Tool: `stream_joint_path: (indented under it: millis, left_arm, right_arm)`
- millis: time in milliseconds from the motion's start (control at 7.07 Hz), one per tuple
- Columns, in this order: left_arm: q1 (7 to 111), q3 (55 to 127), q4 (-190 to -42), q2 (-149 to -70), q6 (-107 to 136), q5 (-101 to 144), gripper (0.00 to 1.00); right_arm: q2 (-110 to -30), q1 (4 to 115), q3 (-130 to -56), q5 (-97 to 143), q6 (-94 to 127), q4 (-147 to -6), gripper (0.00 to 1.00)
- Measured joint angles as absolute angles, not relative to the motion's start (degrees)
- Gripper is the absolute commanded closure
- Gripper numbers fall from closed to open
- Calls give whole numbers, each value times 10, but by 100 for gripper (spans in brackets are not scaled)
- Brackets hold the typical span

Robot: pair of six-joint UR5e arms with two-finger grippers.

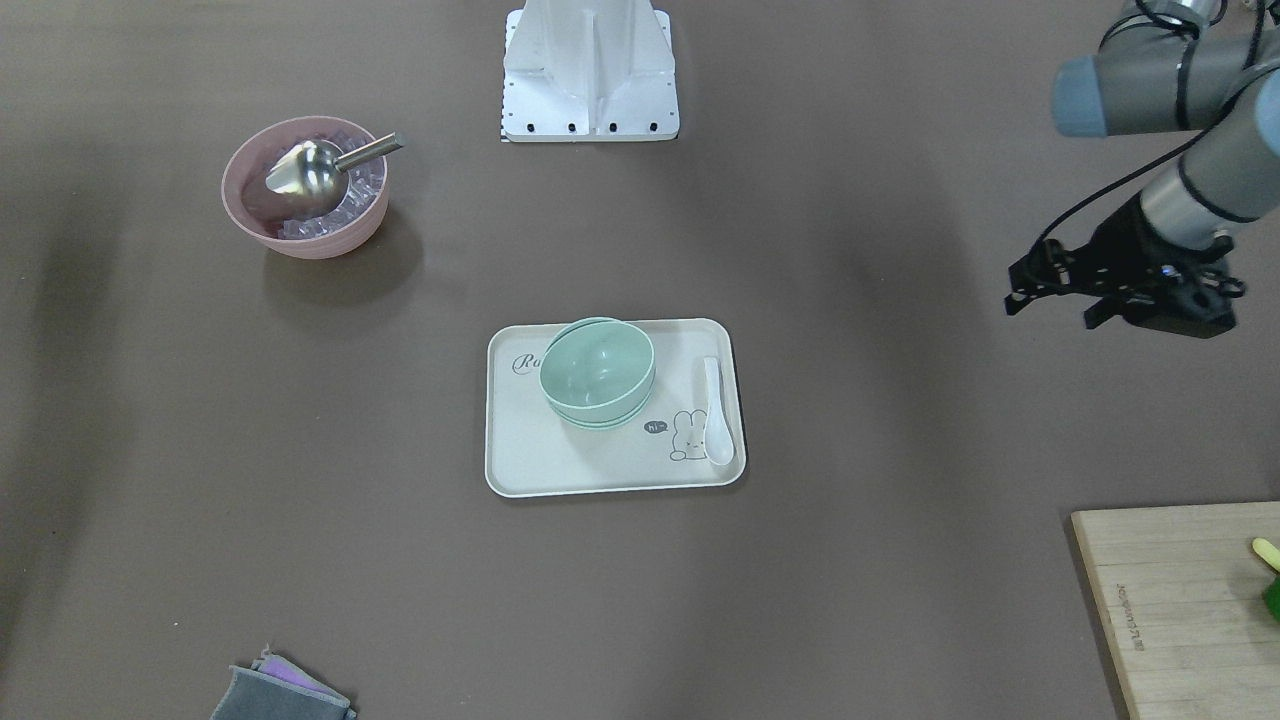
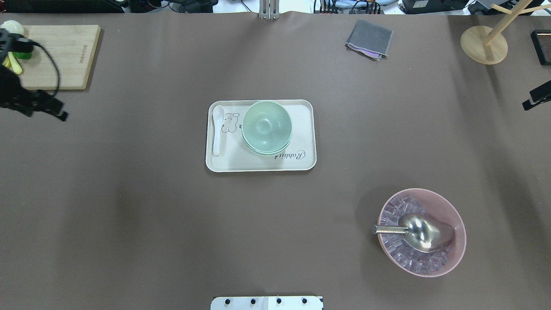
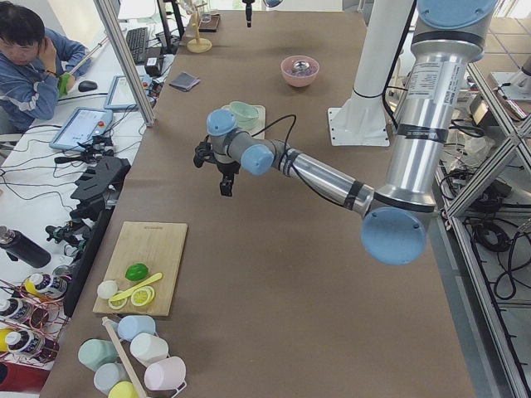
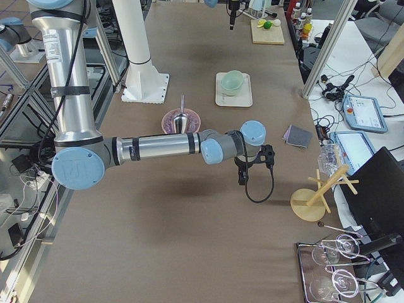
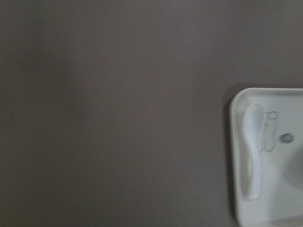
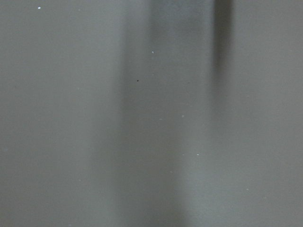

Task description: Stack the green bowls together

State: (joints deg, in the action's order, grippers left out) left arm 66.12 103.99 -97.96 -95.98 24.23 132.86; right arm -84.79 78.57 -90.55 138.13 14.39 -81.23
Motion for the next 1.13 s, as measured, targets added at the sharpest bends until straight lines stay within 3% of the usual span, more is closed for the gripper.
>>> stream_joint_path:
  millis: [424,1131]
  left_arm:
    - [762,1046,-963,-855,73,1315,2]
    - [784,1044,-962,-823,57,1320,2]
  right_arm:
    - [-864,827,-900,1370,64,-839,0]
    - [-875,840,-908,1324,34,-844,0]
